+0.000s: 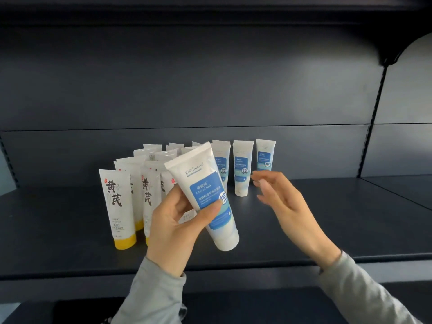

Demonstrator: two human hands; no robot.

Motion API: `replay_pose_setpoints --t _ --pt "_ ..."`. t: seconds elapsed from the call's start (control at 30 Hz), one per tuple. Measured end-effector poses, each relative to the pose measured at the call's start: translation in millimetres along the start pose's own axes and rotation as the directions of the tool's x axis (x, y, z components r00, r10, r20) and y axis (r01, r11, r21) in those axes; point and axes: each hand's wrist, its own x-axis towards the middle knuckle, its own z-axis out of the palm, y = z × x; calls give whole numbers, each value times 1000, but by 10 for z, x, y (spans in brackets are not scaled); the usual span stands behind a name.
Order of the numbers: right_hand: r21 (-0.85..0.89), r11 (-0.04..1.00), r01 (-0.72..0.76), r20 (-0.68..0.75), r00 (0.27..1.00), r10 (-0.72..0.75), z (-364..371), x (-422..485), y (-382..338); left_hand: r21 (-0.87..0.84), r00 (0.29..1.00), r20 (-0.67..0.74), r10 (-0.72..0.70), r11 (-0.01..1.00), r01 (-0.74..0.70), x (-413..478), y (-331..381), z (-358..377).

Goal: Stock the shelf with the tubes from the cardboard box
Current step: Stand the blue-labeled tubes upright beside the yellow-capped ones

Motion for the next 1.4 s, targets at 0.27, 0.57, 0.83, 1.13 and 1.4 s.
replay_pose_setpoints --t 0.27,0.57,0.83,1.13,1.4 --pt "-146 980 139 47 990 -133 213 -628 -184 -35 995 36 -91 995 92 35 -171 292" --pt "-217 973 75 -31 996 -83 156 -710 -140 -13 992 75 -99 995 101 -56 -222 427" --pt "-306 948 86 -34 994 -101 154 -671 -107 52 997 44 -64 997 61 -91 -242 478" --pt "-140 987 -79 -18 997 77 -2 -314 96 645 967 254 1 745 -170 -161 -252 211" --pt "-35 958 -286 -113 953 280 -318 568 721 909 967 255 10 337 -244 -427 -277 -313"
